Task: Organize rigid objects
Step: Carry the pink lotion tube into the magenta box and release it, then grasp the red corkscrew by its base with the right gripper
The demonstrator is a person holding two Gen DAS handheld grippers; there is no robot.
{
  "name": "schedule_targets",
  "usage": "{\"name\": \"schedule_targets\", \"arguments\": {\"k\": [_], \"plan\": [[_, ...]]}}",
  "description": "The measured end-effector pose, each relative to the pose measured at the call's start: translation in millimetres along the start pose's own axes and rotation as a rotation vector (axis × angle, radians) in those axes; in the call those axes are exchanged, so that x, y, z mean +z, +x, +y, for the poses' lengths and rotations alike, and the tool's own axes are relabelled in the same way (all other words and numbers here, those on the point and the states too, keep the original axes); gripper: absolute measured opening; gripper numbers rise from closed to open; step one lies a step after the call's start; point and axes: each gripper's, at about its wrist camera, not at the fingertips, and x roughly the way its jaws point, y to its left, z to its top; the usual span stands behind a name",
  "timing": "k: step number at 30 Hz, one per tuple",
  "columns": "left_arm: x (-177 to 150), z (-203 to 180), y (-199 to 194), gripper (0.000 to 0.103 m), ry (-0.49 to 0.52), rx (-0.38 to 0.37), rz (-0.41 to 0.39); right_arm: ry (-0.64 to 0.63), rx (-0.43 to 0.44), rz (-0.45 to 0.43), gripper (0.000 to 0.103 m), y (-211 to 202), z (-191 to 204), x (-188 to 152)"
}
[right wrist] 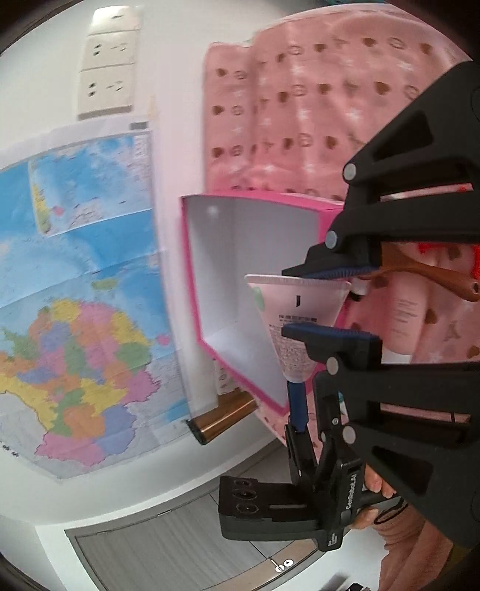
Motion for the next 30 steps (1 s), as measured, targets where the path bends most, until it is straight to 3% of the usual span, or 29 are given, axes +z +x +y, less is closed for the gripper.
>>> {"name": "schedule_targets", "arguments": {"k": [7, 17, 24, 30], "plan": [[20, 19, 23, 0.068, -0.018, 0.029, 0.026, -0.005, 0.020, 0.016, 0.025, 28, -12, 27], [13, 42, 59, 0.068, -0.054, 0.068, 0.113, 0.064, 0.029, 0.133, 0.026, 79, -43, 27], [11, 38, 58, 0.068, -0.030, 0.081, 0.102, 0.037, -0.117, 0.206, 0.038, 101, -48, 21], [6, 27, 44, 0.068, -0.001, 0.102, 0.068, -0.007, -0.159, 0.171, 0.040, 89, -38, 20]]}}
